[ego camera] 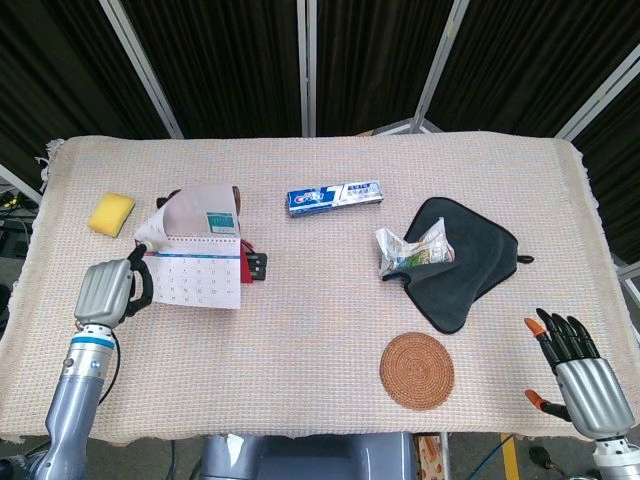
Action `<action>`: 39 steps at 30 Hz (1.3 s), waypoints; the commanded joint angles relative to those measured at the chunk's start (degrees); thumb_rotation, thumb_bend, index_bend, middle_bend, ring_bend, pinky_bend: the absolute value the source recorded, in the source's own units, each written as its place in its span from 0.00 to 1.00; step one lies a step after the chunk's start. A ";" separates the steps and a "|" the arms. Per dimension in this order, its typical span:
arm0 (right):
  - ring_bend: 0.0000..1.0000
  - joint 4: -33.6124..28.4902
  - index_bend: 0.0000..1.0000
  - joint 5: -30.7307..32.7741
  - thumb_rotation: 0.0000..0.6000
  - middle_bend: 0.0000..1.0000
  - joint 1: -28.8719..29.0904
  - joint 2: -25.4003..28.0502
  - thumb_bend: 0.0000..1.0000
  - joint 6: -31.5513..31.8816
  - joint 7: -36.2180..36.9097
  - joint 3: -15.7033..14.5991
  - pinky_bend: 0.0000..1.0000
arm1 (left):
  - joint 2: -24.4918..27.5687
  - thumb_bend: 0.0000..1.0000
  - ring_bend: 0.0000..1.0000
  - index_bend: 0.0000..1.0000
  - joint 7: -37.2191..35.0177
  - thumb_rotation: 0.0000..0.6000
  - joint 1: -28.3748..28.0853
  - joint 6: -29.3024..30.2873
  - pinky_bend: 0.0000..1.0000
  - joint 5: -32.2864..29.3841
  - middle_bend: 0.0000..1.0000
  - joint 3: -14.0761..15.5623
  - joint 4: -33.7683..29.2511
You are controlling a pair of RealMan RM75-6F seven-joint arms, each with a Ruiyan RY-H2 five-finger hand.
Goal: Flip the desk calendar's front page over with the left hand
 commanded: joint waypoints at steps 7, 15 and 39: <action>0.00 0.19 0.00 0.44 1.00 0.00 0.15 -0.15 0.04 -0.44 -0.05 0.10 0.00 | 1.45 0.63 0.25 0.00 2.66 1.00 -1.78 -1.39 0.30 -1.72 0.13 -1.51 3.36; 0.00 0.28 0.00 0.78 1.00 0.00 0.23 -0.29 0.04 -0.79 -0.25 0.13 0.00 | 6.21 0.26 0.00 0.00 5.56 1.00 -5.72 -11.42 0.07 -11.90 0.00 -1.92 4.61; 0.00 0.27 0.00 1.39 1.00 0.00 0.43 -0.36 0.04 -1.43 -0.37 0.18 0.00 | 6.33 0.23 0.00 0.00 3.55 1.00 -10.31 -20.51 0.02 -14.83 0.00 1.23 11.76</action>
